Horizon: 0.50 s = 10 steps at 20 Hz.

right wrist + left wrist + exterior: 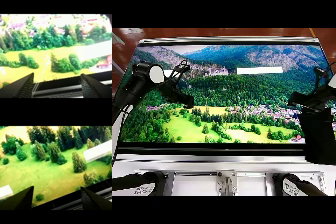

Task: Fold the shirts.

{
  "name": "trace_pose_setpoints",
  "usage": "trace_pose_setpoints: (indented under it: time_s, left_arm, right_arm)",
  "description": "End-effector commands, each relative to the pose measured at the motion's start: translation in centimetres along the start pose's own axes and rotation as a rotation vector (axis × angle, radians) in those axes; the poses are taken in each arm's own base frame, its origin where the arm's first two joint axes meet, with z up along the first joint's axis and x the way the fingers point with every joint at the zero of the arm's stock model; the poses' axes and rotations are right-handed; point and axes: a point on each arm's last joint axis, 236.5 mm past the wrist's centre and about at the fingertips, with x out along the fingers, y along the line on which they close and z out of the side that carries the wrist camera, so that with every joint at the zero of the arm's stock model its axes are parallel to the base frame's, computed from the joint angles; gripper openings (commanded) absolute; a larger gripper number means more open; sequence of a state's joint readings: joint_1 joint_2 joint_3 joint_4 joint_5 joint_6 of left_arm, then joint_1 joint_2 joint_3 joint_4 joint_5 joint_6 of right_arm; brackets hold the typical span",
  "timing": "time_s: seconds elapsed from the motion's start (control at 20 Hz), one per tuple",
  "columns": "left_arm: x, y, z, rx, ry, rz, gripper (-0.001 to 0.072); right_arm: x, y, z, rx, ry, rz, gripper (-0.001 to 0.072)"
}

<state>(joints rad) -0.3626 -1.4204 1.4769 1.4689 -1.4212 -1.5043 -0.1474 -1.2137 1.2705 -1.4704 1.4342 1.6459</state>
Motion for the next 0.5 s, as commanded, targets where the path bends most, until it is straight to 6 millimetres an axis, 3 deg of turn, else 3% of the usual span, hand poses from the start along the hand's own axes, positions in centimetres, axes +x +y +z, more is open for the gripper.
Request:
trace_pose_setpoints:
  time_s: [0.0, 0.45]
  left_arm:
    - [0.31, 0.03, 0.53, 0.005, -0.016, 0.008, 0.072]
    - [0.3, -0.28, -0.31, 0.004, 0.019, -0.005, 0.072]
  right_arm:
    - [0.33, 2.02, -0.51, -0.033, 0.022, 0.03, 0.0694]
    - [0.33, 1.99, -0.51, -0.033, 0.022, 0.029, 0.0694]
